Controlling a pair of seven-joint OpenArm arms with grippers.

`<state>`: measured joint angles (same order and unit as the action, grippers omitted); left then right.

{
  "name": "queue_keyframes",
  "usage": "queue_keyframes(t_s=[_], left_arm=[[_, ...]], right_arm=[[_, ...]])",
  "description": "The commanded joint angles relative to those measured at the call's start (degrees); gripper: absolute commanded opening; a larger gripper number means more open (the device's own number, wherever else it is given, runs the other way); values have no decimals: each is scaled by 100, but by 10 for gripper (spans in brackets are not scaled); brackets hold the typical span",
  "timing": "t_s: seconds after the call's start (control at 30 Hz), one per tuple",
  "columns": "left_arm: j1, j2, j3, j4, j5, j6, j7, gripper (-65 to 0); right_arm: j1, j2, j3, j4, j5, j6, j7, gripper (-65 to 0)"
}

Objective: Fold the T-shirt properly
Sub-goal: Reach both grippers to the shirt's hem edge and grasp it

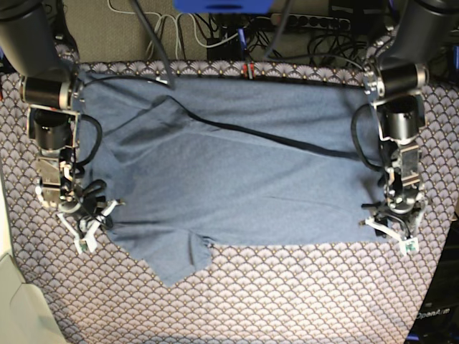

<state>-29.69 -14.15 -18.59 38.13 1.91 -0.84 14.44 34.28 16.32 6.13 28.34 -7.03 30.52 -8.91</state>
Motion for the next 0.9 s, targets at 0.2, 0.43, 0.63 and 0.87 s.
queue_keyframes(t_s=[0.2,0.43,0.63,0.87], left_arm=[[-648,-198,0,-1409,-11,62,-1387,-363],[-807,-295,0,-1962,15,62,-1826,-362],[-780,-259,0,-1980,-2,53,-1923,-362],[-683,-242,0,-1989,-29,53,-2028,-362]], right_arm=[[84,61,-2,28,-58,-41,-116,-650],[84,61,-2,28,-58,-41,-125,-650],[84,61,-2,28,-58,-41,-125,-650],[84,61,-2,28,-58,-41,-125,-650]])
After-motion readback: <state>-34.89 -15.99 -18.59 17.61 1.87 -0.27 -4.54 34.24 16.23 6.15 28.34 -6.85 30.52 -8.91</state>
